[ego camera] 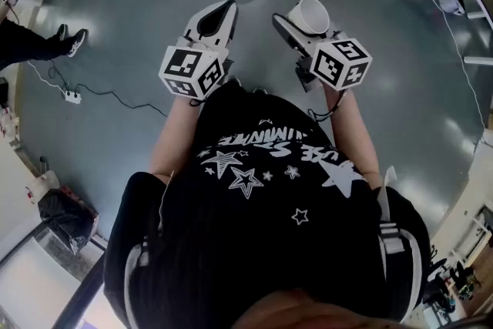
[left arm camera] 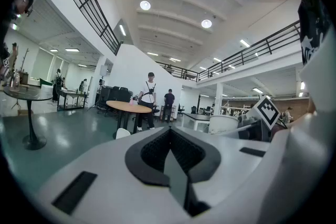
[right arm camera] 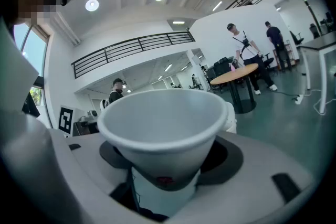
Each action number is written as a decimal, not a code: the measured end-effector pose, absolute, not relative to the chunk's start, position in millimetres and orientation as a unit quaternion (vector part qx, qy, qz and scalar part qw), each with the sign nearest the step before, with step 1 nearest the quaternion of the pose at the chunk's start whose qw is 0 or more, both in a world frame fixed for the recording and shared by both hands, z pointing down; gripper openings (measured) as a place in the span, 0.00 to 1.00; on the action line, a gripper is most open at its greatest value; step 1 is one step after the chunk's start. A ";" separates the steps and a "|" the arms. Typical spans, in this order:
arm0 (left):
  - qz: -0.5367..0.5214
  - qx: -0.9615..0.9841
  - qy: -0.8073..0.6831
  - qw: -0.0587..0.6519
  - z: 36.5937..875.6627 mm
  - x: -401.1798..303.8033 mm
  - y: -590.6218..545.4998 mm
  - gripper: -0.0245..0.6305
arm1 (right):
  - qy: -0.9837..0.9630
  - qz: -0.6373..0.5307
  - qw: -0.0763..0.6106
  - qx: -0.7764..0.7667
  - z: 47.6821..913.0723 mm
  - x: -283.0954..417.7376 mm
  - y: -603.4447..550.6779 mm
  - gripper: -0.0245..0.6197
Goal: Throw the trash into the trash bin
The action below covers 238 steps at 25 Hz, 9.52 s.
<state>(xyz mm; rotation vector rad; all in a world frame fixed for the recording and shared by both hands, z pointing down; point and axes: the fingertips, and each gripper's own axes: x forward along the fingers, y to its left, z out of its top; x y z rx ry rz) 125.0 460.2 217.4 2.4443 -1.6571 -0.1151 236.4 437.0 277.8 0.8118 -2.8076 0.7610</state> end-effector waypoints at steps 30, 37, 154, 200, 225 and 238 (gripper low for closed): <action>-0.044 0.823 -0.557 0.101 229.9 48.8 337.3 0.05 | -0.922 0.250 0.095 0.279 304.8 171.8 322.7 0.53; -0.044 0.828 -0.546 0.119 242.0 8.9 276.1 0.05 | -0.915 0.258 0.103 0.293 315.0 129.2 257.9 0.53; 0.072 0.790 -0.512 0.328 536.3 -139.3 -187.5 0.05 | -0.822 0.393 0.231 0.342 603.3 -39.6 -187.4 0.53; 0.138 0.752 -0.516 0.387 689.8 -143.3 -177.7 0.05 | -0.788 0.427 0.314 0.313 769.0 -57.9 -176.4 0.62; 0.112 0.767 -0.528 0.345 595.4 -118.8 -178.2 0.05 | -0.816 0.387 0.297 0.310 661.8 -42.0 -193.7 0.63; 0.075 0.767 -0.549 0.324 532.2 -114.1 -172.8 0.05 | -0.826 0.381 0.268 0.316 596.8 -35.3 -195.3 0.57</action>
